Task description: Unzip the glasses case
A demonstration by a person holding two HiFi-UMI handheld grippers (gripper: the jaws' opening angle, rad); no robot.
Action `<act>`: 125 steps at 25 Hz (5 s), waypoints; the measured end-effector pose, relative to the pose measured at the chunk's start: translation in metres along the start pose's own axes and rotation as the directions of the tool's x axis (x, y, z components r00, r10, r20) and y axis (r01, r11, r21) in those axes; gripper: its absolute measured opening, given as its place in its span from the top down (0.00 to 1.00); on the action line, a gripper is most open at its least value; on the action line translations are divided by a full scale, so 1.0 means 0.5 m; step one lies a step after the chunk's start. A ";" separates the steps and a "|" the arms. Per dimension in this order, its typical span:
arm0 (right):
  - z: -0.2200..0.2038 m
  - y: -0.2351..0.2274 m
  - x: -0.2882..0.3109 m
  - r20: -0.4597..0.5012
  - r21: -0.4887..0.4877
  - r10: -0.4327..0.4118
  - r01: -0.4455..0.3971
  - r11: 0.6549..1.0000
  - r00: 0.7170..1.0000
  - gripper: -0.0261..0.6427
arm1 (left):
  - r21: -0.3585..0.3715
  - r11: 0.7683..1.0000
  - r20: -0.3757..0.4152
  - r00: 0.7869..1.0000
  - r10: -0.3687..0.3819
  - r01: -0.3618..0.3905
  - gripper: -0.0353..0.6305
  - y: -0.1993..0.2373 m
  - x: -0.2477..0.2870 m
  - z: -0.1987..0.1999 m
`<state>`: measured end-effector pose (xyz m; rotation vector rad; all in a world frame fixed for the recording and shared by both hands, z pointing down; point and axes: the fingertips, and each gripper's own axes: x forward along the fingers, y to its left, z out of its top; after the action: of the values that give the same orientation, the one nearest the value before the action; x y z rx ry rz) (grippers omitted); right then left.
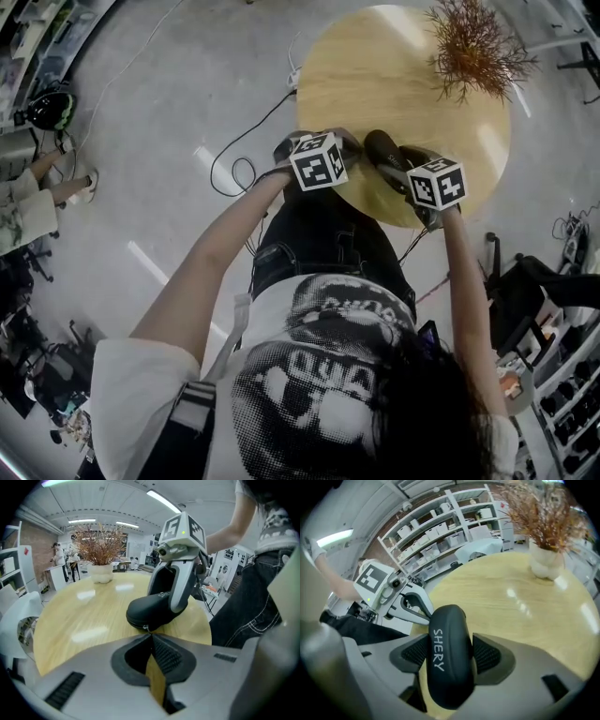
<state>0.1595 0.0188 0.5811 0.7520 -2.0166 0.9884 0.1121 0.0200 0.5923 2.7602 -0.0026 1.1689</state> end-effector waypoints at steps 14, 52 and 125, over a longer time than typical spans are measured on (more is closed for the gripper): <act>0.034 -0.011 0.006 0.150 0.412 -0.161 0.086 0.907 0.976 0.52 | 0.003 1.000 0.024 0.999 0.024 -0.024 0.93 -0.013 -0.003 0.015; 0.172 -0.113 0.014 0.259 0.889 -0.323 -0.094 0.448 0.910 0.53 | -0.121 0.989 0.179 0.978 0.107 -0.086 0.93 -0.003 -0.042 0.011; 0.317 -0.036 -0.007 0.262 -0.047 -0.312 0.335 0.941 0.913 0.56 | -0.114 0.993 0.204 0.978 0.045 -0.022 0.92 0.292 -0.191 0.003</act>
<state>0.1167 -0.1218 0.5192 1.1669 -2.0429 0.6285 0.0382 -0.1300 0.5423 2.7772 -0.1334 0.8560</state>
